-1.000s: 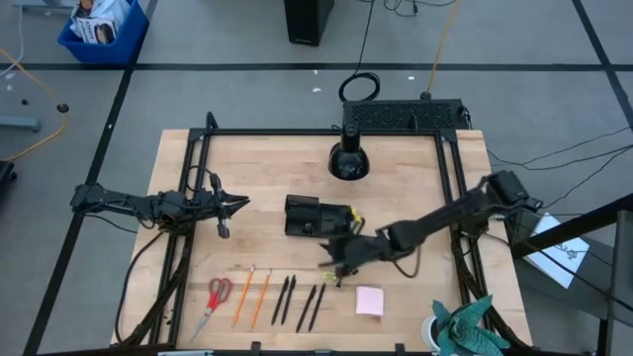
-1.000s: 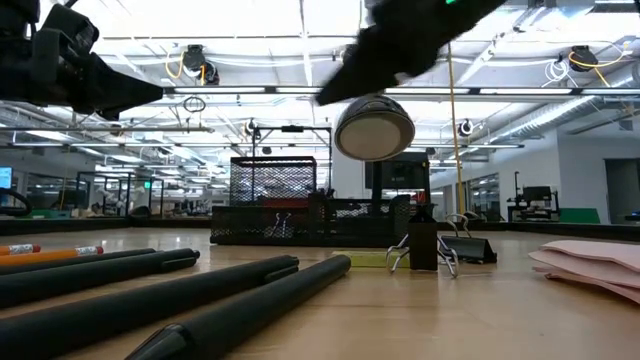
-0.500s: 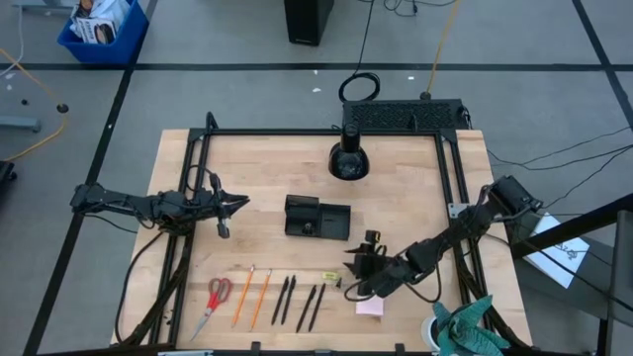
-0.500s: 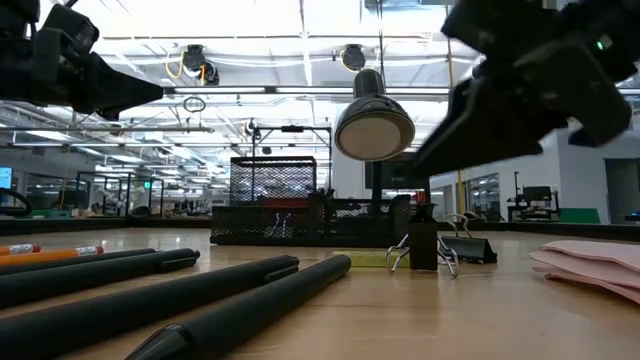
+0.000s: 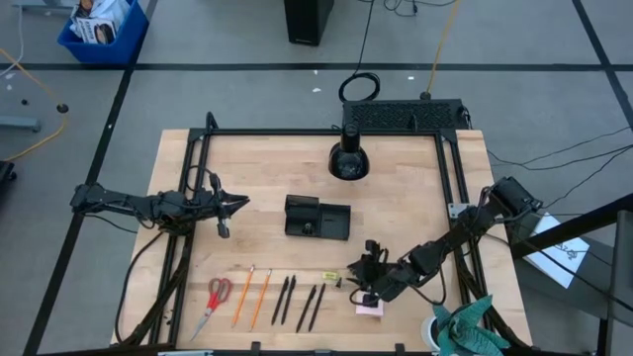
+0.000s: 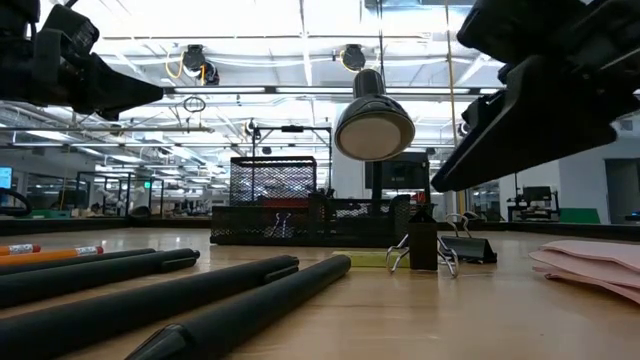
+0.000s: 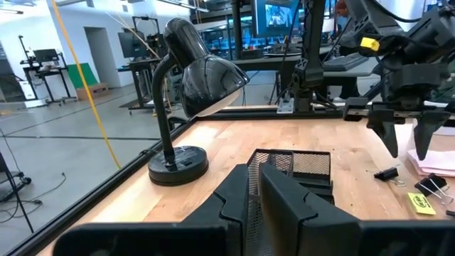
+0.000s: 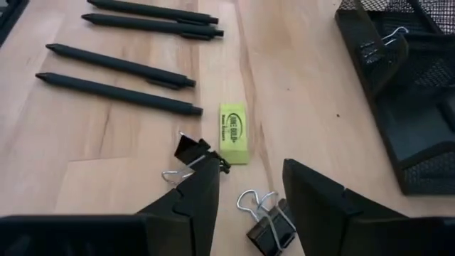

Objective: Pick and place office supplies into organizer
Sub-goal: Put the right binder clip into the desk organizer

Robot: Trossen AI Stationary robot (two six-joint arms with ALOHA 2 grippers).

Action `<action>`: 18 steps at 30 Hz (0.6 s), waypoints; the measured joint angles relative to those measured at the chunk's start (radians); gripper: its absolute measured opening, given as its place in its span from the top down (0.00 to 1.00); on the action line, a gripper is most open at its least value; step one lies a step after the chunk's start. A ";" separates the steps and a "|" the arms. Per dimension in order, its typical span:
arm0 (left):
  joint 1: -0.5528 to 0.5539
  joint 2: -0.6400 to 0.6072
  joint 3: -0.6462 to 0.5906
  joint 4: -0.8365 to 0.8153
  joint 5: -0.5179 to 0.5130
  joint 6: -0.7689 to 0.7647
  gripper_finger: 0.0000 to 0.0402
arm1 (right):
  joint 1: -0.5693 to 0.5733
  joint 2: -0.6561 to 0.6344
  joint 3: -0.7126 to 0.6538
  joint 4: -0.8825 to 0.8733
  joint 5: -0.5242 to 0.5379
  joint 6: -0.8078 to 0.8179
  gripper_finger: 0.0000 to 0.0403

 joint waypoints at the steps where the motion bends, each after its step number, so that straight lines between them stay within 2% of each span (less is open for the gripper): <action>1: 0.000 0.000 0.000 0.000 0.000 -0.001 0.90 | 0.001 0.000 0.000 -0.001 -0.002 0.003 0.63; 7: 0.000 0.000 0.000 0.000 0.000 -0.001 0.90 | 0.009 0.001 0.000 -0.030 0.009 0.033 0.63; 18: 0.000 0.000 0.000 -0.002 0.000 -0.002 0.90 | 0.003 0.091 0.002 -0.014 0.033 0.083 0.63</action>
